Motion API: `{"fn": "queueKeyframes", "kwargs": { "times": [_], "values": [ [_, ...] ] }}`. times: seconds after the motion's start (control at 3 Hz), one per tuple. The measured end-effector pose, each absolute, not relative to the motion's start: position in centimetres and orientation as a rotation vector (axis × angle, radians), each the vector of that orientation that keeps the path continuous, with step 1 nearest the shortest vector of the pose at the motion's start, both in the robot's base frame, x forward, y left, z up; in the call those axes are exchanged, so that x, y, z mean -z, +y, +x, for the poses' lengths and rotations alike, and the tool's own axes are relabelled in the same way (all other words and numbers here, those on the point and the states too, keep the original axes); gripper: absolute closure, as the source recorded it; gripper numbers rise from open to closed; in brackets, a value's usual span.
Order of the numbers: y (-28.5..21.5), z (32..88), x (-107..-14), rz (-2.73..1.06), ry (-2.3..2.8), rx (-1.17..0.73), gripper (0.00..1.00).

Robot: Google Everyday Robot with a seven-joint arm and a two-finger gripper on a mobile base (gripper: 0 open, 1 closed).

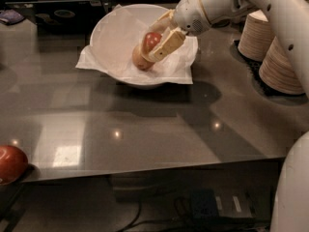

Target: Pick apple from white bowl

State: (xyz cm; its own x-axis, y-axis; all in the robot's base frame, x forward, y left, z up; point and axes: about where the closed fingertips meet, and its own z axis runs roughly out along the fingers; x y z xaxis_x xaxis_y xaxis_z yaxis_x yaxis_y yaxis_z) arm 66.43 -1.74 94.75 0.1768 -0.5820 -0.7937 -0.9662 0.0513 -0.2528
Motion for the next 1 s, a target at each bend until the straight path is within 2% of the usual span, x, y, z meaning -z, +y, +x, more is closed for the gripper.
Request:
{"fn": "queueKeyframes", "kwargs": {
  "times": [1.0],
  "values": [
    [-4.4, 63.4, -101.6, -1.626, 1.373, -0.512, 1.00]
  ]
}}
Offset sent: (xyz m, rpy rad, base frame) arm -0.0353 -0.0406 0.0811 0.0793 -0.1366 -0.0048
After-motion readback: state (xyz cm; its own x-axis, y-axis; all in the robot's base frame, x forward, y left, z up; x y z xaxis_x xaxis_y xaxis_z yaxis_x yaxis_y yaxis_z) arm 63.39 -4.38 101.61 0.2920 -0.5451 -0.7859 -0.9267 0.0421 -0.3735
